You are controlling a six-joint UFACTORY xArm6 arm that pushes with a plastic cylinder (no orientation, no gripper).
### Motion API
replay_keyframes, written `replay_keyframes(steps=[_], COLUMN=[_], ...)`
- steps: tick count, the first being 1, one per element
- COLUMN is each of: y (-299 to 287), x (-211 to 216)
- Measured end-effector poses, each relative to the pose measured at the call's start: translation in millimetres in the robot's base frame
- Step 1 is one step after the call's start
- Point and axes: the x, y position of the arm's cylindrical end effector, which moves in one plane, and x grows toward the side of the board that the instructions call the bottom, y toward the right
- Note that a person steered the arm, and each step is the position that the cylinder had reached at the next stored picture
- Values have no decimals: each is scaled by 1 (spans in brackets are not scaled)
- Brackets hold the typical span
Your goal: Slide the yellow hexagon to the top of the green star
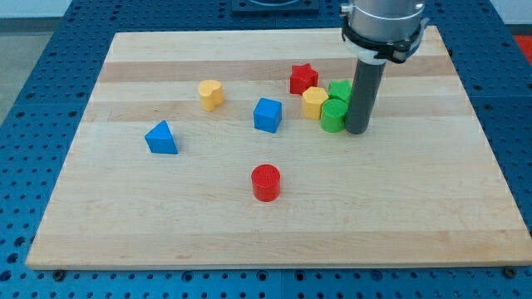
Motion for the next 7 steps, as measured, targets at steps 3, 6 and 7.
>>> replay_keyframes(steps=[3,6,7], y=[-8,-56,-59], x=[10,18,2])
